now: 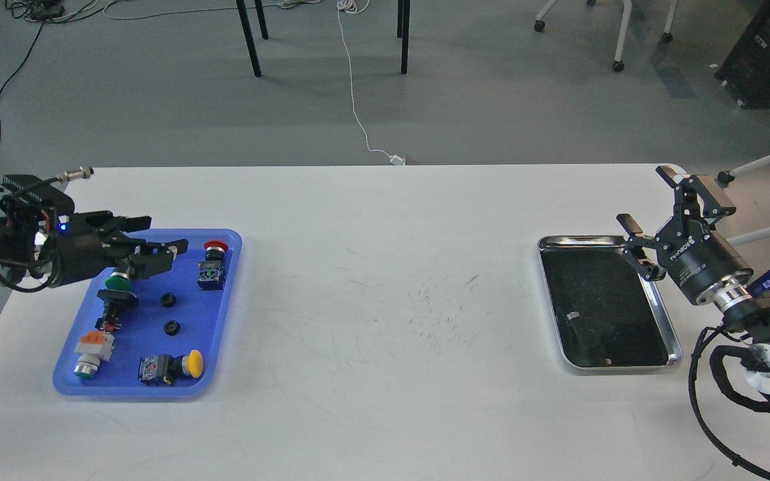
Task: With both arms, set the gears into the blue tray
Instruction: 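Carry the gear to the blue tray and insert it into a part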
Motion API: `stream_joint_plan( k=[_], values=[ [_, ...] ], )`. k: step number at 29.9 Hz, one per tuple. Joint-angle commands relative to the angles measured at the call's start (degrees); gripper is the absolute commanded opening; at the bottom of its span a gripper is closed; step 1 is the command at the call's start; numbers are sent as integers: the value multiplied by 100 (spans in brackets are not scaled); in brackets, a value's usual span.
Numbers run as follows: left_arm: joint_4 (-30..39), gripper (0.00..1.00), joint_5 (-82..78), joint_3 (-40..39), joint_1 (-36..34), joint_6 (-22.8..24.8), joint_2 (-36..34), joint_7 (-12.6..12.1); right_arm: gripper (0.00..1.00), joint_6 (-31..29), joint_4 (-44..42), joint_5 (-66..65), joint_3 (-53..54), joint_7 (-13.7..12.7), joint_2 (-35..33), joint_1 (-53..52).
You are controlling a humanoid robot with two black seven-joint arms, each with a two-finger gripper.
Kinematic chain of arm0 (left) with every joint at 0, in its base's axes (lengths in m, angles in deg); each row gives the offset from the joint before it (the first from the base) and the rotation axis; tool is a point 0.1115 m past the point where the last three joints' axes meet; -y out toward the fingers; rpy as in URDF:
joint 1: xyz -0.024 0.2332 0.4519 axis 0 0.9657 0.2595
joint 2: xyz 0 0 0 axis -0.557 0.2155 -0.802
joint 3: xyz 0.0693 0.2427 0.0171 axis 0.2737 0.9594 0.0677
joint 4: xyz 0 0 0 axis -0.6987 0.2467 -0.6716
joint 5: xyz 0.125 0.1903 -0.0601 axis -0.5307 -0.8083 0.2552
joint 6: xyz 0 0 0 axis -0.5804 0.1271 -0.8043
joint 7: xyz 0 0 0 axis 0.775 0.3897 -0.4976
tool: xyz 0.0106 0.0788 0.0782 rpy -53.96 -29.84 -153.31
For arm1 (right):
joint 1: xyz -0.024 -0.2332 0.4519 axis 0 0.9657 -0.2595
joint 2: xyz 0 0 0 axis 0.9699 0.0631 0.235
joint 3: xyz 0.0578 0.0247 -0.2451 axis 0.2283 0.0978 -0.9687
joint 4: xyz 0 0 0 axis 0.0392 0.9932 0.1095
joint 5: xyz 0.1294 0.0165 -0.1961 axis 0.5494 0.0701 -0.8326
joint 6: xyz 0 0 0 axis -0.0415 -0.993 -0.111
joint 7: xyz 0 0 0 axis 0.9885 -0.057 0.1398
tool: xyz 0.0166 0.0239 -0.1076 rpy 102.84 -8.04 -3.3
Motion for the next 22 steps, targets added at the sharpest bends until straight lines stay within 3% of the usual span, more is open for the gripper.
stream_joint_plan(
  k=[1, 7, 16, 22],
  values=[
    [542, 93, 2207, -364, 11, 132, 149, 1, 99, 35, -10, 0, 2, 0, 25, -53],
    [1115, 98, 5964, -549, 326, 352, 605, 1, 99, 88, -27, 9, 29, 0, 210, -132],
    [1044, 98, 6248, -2736, 2145, 475, 1994, 1, 99, 70, -36, 0, 266, 0, 342, -53],
    [1018, 98, 6239, -3028, 2472, 774, 2241, 1, 99, 18, 148, 9, 187, 0, 342, -9]
  ],
)
